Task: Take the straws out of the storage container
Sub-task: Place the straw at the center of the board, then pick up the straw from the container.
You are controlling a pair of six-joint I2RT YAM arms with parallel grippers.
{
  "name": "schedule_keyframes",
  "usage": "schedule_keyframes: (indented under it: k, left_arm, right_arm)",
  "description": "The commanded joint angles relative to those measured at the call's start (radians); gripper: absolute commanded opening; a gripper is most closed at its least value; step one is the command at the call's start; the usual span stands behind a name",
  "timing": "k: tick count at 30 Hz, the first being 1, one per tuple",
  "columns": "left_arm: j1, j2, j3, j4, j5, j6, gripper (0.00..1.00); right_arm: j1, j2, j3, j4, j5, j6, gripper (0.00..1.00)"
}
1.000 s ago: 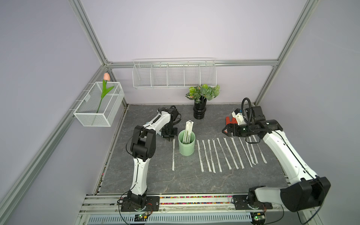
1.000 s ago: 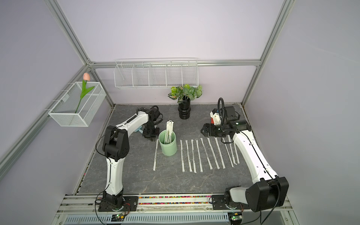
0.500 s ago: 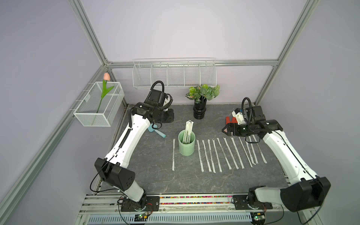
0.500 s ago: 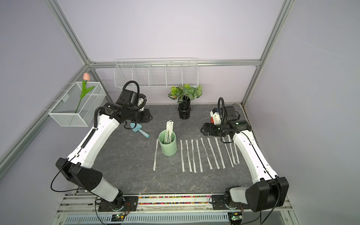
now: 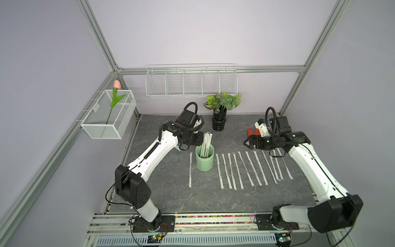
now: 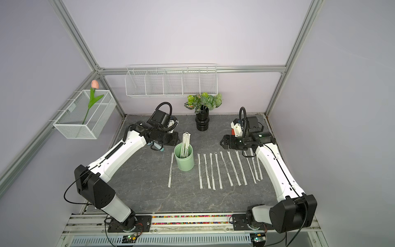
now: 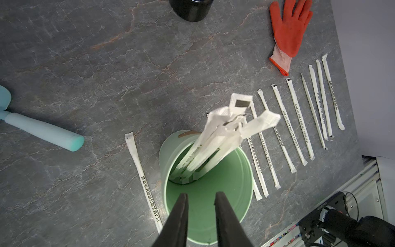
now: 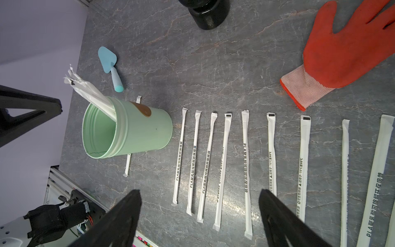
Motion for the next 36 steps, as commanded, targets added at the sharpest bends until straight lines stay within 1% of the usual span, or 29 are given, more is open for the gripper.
schedule_keyframes:
  k: [1, 21, 32, 36]
  left_arm:
    - [-0.006, 0.036, -0.003, 0.023, 0.014, -0.006, 0.26]
    - [-0.029, 0.159, 0.069, 0.002, -0.016, 0.004, 0.24]
    - [-0.029, 0.17, 0.088, -0.016, -0.026, 0.011, 0.16]
    - [-0.029, 0.171, 0.082, -0.019, -0.031, 0.013, 0.15]
  right_arm:
    - [0.007, -0.019, -0.015, 0.0, -0.006, 0.005, 0.89]
    - [0.006, 0.015, -0.03, 0.001, -0.005, -0.004, 0.89]
    - [0.007, 0.018, -0.037, 0.0, 0.0, -0.003, 0.89]
    - [0.007, 0.017, -0.037, 0.0, 0.001, -0.003, 0.89]
